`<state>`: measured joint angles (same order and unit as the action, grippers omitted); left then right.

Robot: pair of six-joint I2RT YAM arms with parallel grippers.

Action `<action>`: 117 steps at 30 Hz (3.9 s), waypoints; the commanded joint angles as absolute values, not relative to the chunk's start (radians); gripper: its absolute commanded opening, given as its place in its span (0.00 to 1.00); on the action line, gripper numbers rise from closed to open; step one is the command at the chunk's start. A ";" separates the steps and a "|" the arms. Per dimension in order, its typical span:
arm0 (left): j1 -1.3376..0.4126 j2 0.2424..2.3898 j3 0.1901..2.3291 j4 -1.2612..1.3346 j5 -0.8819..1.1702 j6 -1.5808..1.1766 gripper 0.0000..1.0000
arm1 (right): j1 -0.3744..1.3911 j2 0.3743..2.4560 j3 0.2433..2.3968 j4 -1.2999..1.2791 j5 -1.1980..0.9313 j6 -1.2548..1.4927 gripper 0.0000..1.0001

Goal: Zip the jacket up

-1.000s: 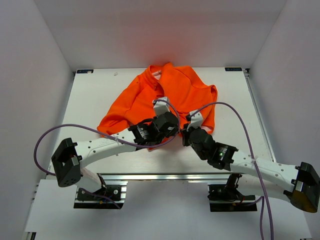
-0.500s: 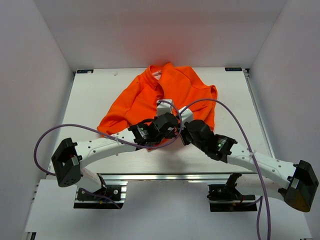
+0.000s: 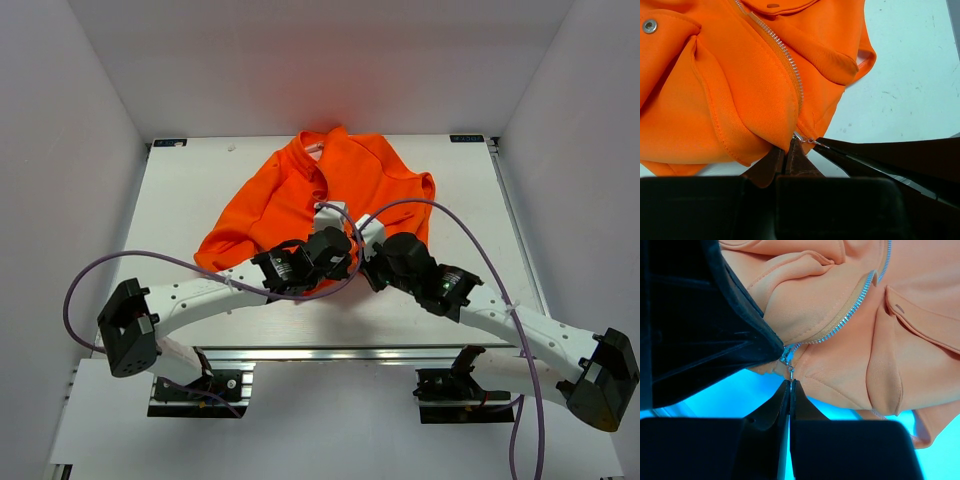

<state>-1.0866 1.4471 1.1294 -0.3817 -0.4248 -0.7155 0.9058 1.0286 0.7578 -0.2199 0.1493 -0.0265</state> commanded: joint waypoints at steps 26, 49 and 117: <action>-1.040 1.359 1.068 -0.219 -0.204 -0.506 0.00 | 0.614 1.032 0.778 -0.167 -0.300 0.104 0.00; -0.974 1.407 1.072 -0.167 -0.002 -0.365 0.00 | 0.554 1.135 0.848 -0.185 -0.586 -0.142 0.00; -0.969 1.092 0.655 -0.577 0.236 -0.956 0.00 | 0.267 2.577 2.382 0.497 0.195 0.005 0.00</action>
